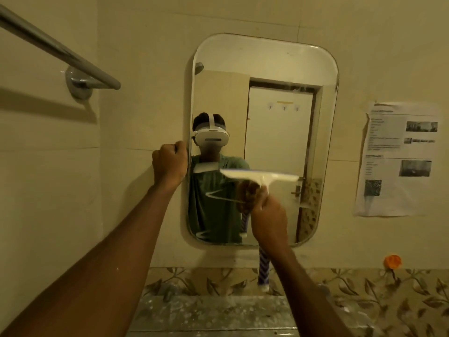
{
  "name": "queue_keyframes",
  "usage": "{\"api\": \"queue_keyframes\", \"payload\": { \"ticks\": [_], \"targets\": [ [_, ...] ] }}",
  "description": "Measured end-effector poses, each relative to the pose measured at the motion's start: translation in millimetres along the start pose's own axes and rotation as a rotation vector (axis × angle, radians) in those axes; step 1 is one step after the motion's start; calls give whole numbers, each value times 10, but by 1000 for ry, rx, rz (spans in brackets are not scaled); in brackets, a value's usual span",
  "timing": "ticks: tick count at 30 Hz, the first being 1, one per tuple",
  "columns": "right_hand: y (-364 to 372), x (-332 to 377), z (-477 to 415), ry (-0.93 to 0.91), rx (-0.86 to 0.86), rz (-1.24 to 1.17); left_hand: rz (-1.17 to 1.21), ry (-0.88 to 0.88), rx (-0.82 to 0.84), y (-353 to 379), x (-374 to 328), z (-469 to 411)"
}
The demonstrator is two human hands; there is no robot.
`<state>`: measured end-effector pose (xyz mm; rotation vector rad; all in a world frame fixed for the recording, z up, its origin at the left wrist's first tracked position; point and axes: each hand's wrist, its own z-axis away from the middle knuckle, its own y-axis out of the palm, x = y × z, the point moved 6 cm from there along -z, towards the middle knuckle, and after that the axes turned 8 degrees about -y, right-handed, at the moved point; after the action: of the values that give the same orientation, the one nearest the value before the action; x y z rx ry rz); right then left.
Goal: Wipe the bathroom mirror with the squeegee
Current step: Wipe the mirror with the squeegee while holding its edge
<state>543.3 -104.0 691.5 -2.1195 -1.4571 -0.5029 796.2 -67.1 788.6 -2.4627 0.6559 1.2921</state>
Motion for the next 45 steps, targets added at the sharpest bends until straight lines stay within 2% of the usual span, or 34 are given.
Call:
{"api": "queue_keyframes", "payload": {
  "ticks": [5, 13, 16, 19, 26, 30, 34, 37, 41, 43, 45],
  "targets": [
    [121, -102, 321, 37, -35, 52, 65, -22, 96, -39, -7, 30],
    [-38, 819, -949, -89, -166, -23, 156, -35, 223, -39, 37, -3],
    [206, 862, -799, -78, -98, -32, 214, -103, 311, -55, 35, -64],
    [422, 629, -284, -80, -59, -6, 205, -105, 385, -51, 38, -90],
    [614, 132, 667, 40, 77, 145, 208, -89, 383, -41, 32, -69],
    [429, 442, 227, -23, 25, 19, 219, -96, 391, -59, 23, -54],
    [260, 808, -388, -113, -15, 83, 214, -96, 417, -58, 37, -48],
    [404, 552, -62, -86, 0, 81, 205, -91, 400, -47, 49, -64],
    [550, 51, 656, 42, 20, 133, 180, -70, 341, -41, 42, -32],
    [512, 1, 707, 24, 56, 148, 80, 0, 282, -44, 69, 30],
    [334, 45, 490, -12, 13, 111, 10, 41, 232, -42, 125, 87]
  ]
}}
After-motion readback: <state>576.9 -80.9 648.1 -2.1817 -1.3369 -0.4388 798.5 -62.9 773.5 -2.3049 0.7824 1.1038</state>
